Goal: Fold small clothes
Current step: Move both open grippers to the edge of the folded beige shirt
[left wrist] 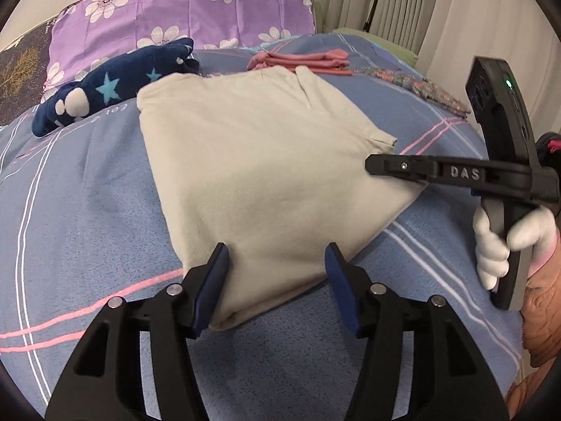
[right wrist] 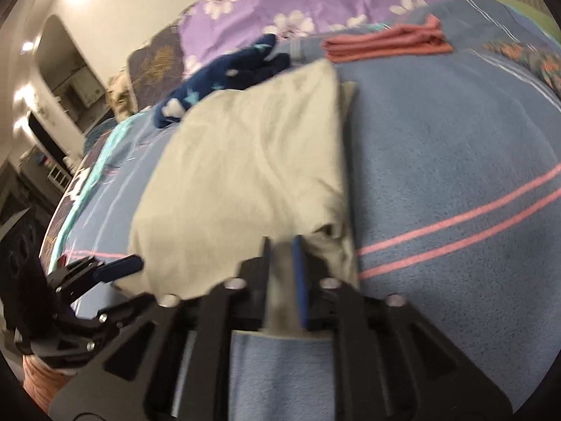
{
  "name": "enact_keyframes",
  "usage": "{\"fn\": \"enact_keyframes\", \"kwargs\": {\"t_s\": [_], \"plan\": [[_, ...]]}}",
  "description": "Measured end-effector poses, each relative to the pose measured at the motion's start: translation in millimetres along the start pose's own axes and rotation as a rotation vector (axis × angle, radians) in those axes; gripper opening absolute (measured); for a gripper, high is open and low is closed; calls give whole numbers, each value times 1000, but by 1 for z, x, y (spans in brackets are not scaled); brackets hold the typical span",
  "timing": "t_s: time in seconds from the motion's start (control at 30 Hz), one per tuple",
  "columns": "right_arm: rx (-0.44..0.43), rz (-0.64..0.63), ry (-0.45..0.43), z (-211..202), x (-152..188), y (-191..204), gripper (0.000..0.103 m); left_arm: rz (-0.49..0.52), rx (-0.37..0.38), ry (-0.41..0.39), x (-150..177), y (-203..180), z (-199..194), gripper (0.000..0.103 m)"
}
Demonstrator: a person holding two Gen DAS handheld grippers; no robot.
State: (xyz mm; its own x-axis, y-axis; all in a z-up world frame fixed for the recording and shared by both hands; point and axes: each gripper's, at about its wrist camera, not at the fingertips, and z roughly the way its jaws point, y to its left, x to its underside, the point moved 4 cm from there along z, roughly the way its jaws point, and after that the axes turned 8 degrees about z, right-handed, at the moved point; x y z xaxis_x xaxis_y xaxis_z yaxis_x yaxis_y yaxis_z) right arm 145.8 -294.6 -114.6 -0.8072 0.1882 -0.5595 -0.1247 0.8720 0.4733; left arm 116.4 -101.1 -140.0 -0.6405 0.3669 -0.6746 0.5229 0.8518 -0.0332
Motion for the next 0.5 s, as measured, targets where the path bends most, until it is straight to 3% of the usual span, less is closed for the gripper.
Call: {"fn": "enact_keyframes", "kwargs": {"t_s": [0.1, 0.2, 0.33, 0.43, 0.5], "plan": [[-75, -9, -86, -18, -3, 9, 20, -26, 17, -36, -8, 6, -12, 53], [-75, -67, -150, -28, -22, 22, 20, -26, -36, -77, -24, 16, -18, 52], [3, -133, -92, -8, -43, 37, 18, -87, -23, -113, -43, 33, -9, 52], [125, -116, 3, 23, -40, 22, 16, -121, -43, -27, -30, 45, 25, 52], [101, -77, -2, 32, -31, 5, 12, -114, -38, -49, -28, 43, 25, 53]]}}
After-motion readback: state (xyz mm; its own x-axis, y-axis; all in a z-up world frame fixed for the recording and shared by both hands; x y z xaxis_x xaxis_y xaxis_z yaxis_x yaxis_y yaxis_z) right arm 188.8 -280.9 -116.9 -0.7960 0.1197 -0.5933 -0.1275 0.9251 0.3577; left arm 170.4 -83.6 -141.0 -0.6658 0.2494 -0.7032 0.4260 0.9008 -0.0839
